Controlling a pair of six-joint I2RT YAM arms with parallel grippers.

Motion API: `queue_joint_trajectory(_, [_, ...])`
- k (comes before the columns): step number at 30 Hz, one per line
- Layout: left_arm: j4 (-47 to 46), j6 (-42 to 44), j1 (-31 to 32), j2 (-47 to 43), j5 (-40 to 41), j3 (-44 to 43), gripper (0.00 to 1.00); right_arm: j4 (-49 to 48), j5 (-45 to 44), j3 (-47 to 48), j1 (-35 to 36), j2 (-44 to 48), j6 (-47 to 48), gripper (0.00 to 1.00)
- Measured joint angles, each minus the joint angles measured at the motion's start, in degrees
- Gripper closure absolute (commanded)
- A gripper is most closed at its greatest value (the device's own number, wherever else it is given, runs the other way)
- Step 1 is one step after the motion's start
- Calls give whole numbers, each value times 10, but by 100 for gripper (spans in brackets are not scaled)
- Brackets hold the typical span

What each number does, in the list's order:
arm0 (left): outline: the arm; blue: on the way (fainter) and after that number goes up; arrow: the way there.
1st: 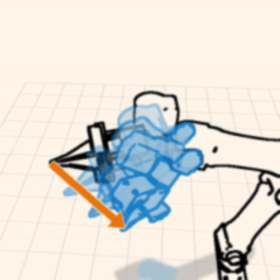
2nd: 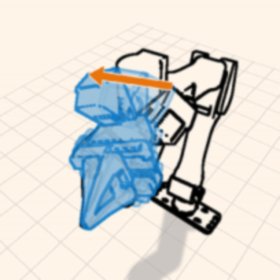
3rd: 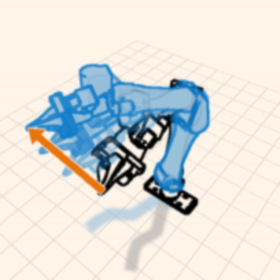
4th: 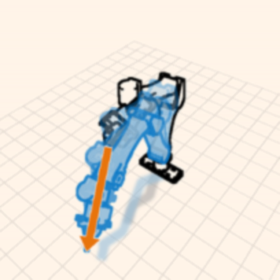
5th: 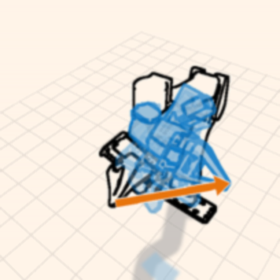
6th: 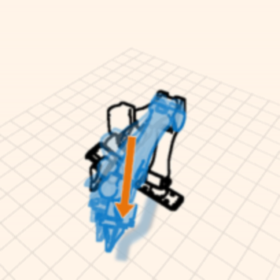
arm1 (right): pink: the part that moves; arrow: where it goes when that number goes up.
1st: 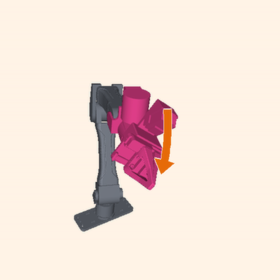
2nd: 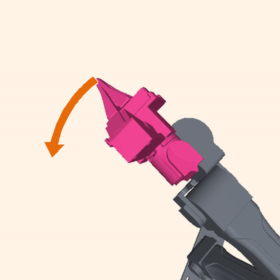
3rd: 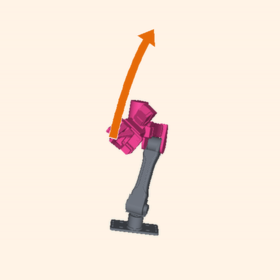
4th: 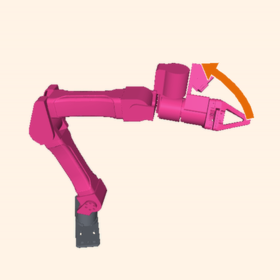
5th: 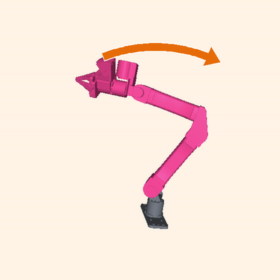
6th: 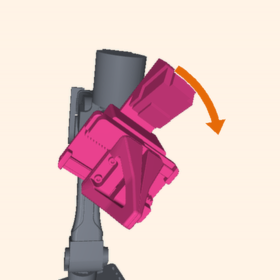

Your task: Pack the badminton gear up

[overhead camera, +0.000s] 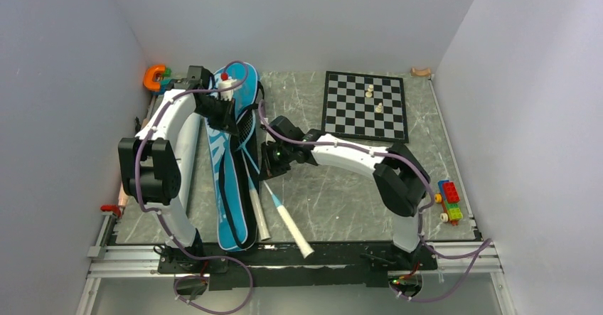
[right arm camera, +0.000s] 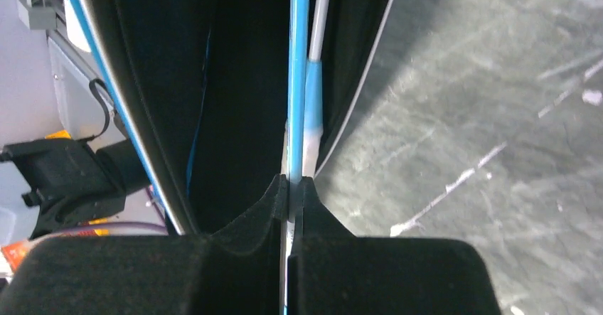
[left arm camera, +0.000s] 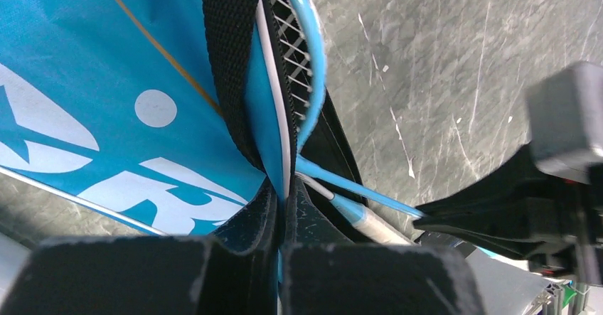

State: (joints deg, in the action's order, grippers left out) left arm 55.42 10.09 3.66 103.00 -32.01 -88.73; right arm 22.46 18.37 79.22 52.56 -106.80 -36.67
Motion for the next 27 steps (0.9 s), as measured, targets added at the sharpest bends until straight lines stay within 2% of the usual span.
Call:
queue_joint_trajectory(6, [6,14,12,-2,-3,0,100,-33,1,33,0,-57,-18,100])
queue_joint_trajectory(21, [38,53,40,-22,-43,-7,100,-132,-29,70,-44,-90,-64,100])
queue_joint_trajectory(23, [38,58,44,-24,-43,-11,100,-140,-32,75,-43,-99,-65,93])
queue_joint_trajectory(24, [38,59,45,-24,-43,-12,100,-141,-33,76,-42,-102,-65,85])
queue_joint_trajectory(25, [40,63,46,-26,-43,-12,100,-141,-34,78,-40,-104,-65,73])
queue_joint_trajectory(27, [44,65,47,-26,-43,-12,100,-144,-34,78,-37,-105,-67,61])
